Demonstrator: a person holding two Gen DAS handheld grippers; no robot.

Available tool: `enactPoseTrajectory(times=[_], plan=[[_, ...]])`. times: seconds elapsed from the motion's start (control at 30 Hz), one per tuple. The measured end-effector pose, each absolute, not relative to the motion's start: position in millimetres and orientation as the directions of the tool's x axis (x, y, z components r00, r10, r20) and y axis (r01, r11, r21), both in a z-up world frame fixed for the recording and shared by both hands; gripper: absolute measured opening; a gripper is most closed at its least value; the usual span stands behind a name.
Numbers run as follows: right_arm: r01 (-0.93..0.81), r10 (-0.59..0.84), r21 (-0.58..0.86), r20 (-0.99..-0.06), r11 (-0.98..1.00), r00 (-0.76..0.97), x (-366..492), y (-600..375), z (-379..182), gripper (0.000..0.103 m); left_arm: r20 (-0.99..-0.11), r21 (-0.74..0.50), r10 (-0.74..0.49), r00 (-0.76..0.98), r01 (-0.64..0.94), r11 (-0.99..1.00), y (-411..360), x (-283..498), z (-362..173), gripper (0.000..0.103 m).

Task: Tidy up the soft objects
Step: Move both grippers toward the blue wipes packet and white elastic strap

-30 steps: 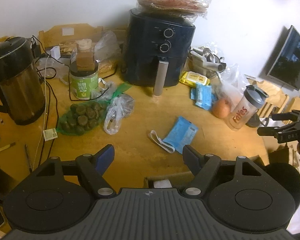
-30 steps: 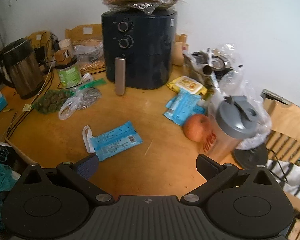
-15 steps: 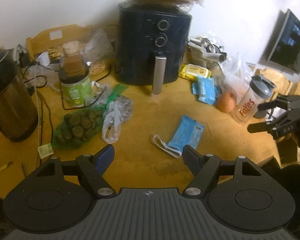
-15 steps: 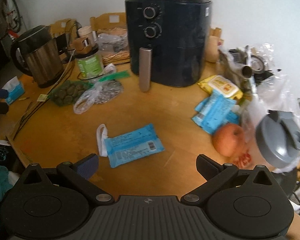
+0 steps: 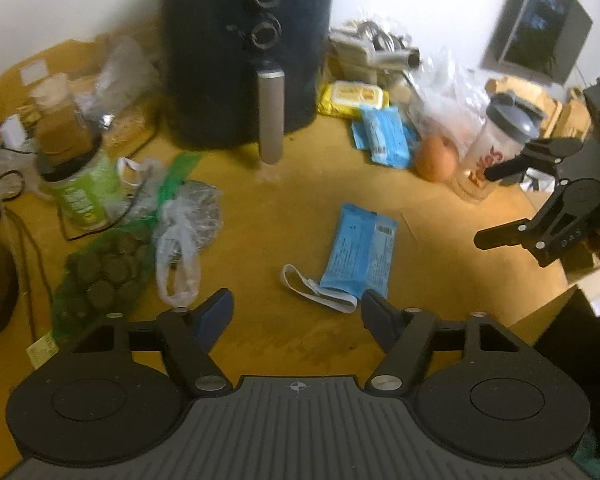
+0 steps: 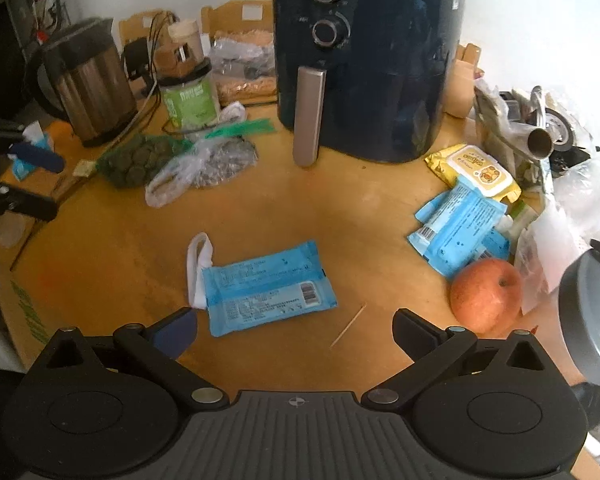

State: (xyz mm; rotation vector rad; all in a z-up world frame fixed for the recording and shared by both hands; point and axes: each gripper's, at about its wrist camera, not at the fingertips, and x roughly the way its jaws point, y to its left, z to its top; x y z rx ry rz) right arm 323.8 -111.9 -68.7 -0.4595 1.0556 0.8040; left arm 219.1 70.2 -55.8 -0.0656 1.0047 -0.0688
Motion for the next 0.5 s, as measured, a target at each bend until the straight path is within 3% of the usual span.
enactPoseTrajectory(times=[0.3, 0.5], plan=[[-0.806, 0.332, -0.010, -0.908, 0.591, 0.255, 320, -104, -83, 0.103, -0.889, -0.147, -0.146, 0.433, 0.032, 0.989, 75, 266, -100, 0.056], [-0.812, 0.320, -0.028, -0.910, 0.583, 0.262, 320, -103, -88, 0.103, -0.940, -0.164, -0.163, 0.301, 0.020, 0.986, 76, 297, -136, 0.054]])
